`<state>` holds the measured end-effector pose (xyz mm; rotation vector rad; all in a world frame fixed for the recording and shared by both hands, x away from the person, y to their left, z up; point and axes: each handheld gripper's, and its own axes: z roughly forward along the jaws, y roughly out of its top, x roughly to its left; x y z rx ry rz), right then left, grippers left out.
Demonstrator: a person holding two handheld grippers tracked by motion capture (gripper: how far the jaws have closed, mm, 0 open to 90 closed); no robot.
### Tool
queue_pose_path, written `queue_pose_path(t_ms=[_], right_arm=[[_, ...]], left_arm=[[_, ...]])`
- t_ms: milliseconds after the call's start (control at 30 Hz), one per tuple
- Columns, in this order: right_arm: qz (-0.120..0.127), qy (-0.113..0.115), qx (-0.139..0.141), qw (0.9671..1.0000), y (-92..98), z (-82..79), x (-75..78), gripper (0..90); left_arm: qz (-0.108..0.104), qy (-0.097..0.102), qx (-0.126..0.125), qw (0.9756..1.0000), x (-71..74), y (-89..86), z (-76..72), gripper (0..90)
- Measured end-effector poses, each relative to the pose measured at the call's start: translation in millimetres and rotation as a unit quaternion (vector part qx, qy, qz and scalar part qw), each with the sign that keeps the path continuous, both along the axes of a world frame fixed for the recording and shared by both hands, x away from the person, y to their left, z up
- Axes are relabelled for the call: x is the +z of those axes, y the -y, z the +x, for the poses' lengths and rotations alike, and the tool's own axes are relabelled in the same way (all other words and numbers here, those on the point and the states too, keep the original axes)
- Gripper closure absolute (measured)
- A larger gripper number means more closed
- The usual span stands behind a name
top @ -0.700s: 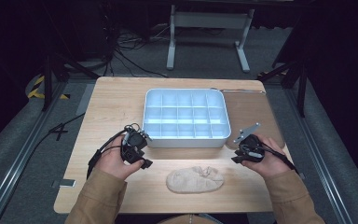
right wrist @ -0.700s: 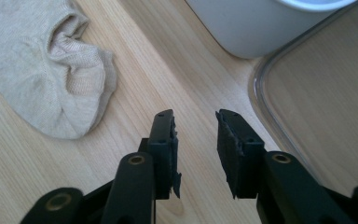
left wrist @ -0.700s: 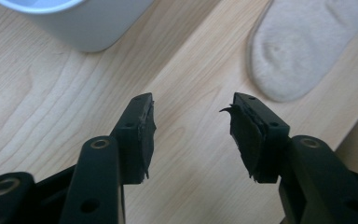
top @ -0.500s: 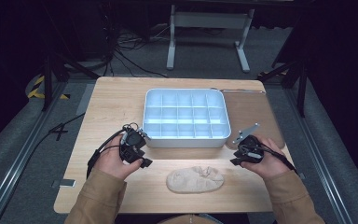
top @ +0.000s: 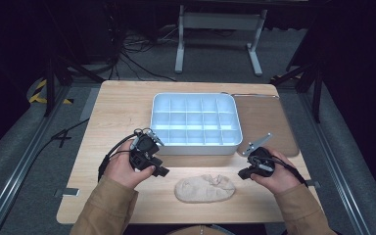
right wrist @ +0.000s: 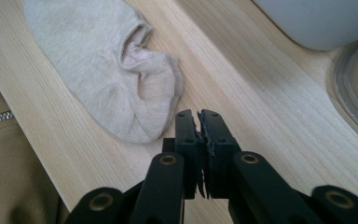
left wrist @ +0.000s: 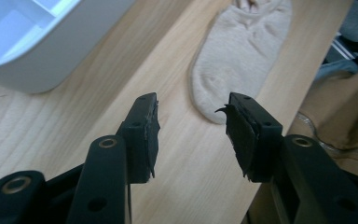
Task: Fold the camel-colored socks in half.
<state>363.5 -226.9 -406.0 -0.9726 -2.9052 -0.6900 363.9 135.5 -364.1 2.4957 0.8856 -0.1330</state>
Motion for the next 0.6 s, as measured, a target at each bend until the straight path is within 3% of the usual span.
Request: queue_pose_path(t_ms=[233, 600], right_arm=[[0.0, -0.008, 0.016, 0.9998, -10.2, -3.8, -6.6, 89.8], [0.001, -0.029, 0.058, 0.9979, -40.3, -9.7, -25.1, 90.0]], left_arm=[[0.027, 0.004, 0.002, 0.9996, -6.0, 6.4, 0.1, 55.9], [0.04, -0.001, -0.008, 0.9992, -16.6, 16.4, -2.3, 58.2]])
